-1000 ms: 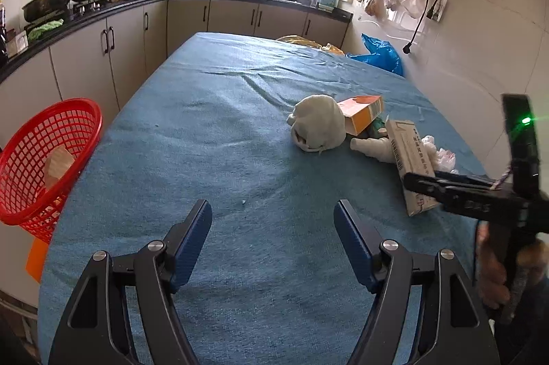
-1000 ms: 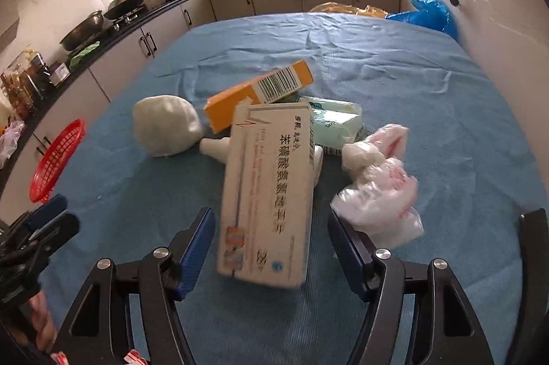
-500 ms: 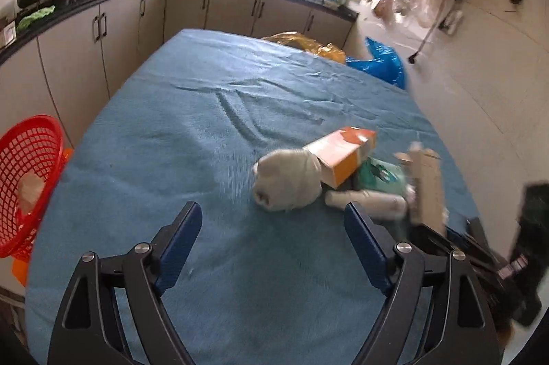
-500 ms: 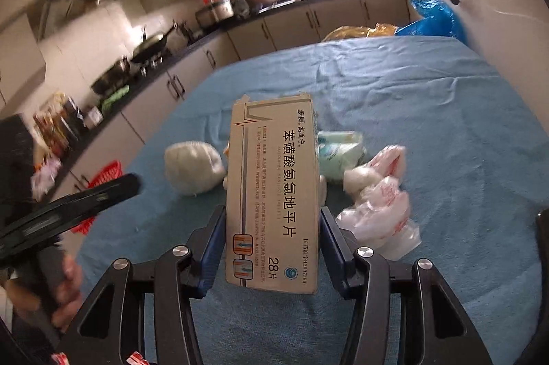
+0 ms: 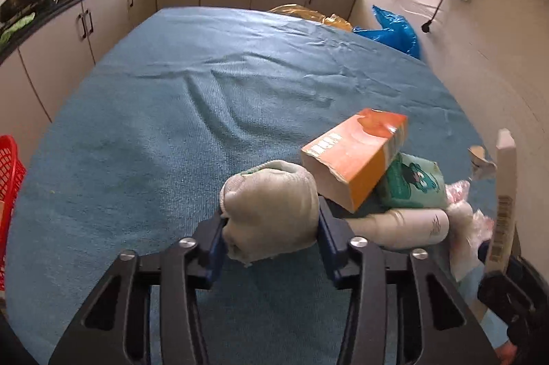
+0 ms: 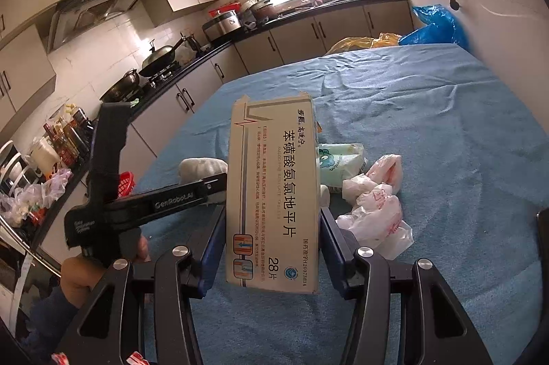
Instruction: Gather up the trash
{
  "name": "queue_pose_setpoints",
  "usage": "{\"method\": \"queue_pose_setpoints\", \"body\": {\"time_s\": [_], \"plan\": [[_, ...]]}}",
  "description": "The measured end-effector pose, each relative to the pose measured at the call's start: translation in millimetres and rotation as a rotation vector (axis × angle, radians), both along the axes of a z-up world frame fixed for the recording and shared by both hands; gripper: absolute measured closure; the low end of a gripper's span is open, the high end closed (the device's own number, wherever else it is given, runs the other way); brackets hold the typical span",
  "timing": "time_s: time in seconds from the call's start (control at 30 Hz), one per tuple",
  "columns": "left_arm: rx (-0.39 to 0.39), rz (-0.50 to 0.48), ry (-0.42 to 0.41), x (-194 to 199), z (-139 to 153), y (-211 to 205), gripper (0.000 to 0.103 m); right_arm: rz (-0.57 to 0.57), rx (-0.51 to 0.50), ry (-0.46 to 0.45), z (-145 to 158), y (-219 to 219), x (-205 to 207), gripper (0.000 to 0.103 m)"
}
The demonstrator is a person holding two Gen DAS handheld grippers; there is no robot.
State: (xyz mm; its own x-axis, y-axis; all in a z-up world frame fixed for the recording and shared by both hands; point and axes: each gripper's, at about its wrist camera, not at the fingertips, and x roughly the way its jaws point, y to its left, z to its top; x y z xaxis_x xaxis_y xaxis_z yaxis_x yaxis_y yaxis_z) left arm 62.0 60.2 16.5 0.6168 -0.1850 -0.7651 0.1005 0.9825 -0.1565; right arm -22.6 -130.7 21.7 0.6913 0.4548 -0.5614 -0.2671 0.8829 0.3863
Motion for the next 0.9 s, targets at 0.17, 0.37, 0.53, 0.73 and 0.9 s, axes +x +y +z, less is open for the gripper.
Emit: {"method": "queue_pose_setpoints", "body": {"time_s": [0.17, 0.37, 0.53, 0.73, 0.9], "plan": [[0.014, 0.004, -0.095, -36.0, 9.8, 11.4, 0.063, 0.009, -0.058, -0.016, -0.8, 10.8, -0.8, 0.047], [-0.016, 0.018, -0.194, -77.3, 19.6, 22.0, 0.062, 0.022, -0.156, -0.061, 1.0, 31.4, -7.3, 0.047], [-0.034, 0.041, -0.254, -84.7, 26.0, 27.1, 0.062, 0.027, -0.186, -0.071, -2.5, 34.4, -6.0, 0.047], [-0.050, 0.060, -0.241, -83.8, 23.8, 32.1, 0.062, 0.032, -0.191, -0.063, -4.9, 34.5, -4.4, 0.047], [-0.013, 0.087, -0.244, -86.0, 23.5, 28.2, 0.062, 0.041, -0.196, -0.067, -4.8, 36.5, -5.1, 0.047]]}}
